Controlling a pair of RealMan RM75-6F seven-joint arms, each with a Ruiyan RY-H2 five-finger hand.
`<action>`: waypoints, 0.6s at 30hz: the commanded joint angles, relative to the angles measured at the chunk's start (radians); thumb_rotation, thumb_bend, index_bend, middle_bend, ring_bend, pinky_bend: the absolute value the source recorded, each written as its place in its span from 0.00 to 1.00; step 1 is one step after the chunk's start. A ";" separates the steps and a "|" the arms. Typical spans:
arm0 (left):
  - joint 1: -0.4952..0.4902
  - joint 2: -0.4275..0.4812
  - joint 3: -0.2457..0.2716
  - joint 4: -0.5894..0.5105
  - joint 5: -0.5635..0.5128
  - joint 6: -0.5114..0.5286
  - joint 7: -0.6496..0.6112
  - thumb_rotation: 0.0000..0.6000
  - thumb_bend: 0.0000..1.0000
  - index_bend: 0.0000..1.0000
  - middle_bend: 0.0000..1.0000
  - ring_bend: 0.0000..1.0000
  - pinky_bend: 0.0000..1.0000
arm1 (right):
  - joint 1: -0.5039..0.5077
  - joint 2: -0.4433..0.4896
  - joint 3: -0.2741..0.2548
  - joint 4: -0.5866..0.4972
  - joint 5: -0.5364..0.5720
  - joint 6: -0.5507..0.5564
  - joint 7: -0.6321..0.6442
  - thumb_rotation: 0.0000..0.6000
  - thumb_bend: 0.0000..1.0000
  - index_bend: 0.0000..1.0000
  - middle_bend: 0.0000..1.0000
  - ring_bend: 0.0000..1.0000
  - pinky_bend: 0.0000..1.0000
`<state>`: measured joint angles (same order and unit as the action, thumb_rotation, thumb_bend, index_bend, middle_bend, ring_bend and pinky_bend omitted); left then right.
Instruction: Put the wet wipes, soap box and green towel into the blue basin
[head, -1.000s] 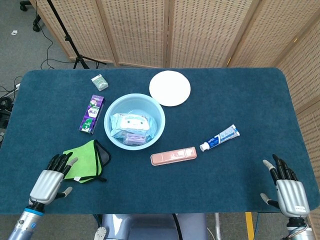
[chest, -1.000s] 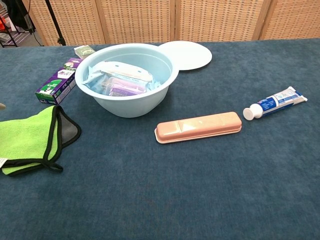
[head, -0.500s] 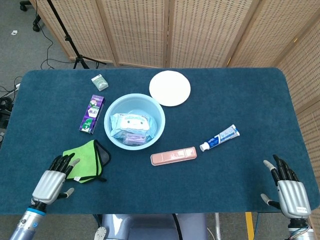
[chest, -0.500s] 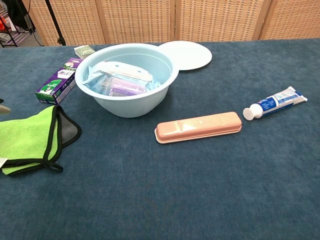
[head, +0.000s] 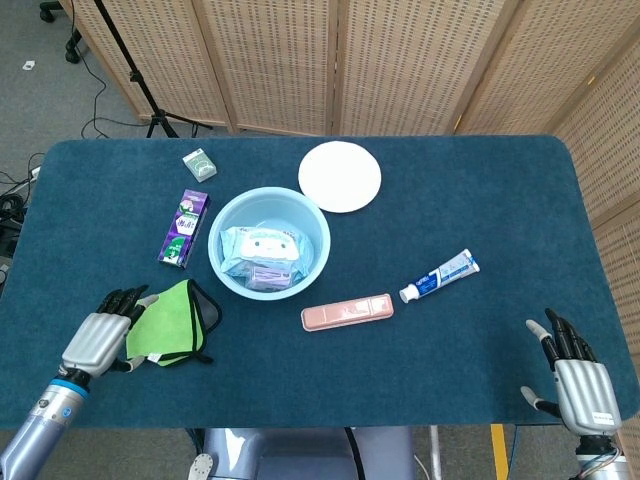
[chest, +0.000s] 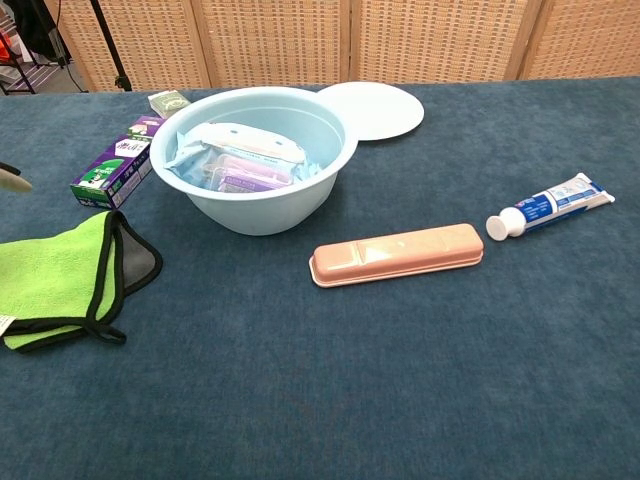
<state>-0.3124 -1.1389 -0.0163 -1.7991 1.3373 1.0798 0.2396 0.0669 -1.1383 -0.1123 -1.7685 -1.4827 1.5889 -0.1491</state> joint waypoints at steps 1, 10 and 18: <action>-0.033 0.010 -0.028 0.011 -0.043 -0.033 0.003 1.00 0.21 0.00 0.00 0.00 0.00 | -0.004 0.000 0.007 0.001 -0.002 -0.008 0.001 1.00 0.18 0.14 0.00 0.00 0.17; -0.114 -0.002 -0.067 0.058 -0.129 -0.110 0.036 1.00 0.21 0.00 0.00 0.00 0.00 | -0.016 -0.001 0.027 0.001 -0.008 -0.035 -0.002 1.00 0.18 0.14 0.00 0.00 0.17; -0.156 -0.038 -0.047 0.067 -0.226 -0.167 0.103 1.00 0.21 0.00 0.00 0.00 0.00 | -0.025 0.004 0.044 -0.001 -0.010 -0.046 0.003 1.00 0.18 0.14 0.00 0.00 0.17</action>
<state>-0.4561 -1.1683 -0.0694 -1.7348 1.1315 0.9278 0.3264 0.0417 -1.1350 -0.0681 -1.7691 -1.4925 1.5428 -0.1465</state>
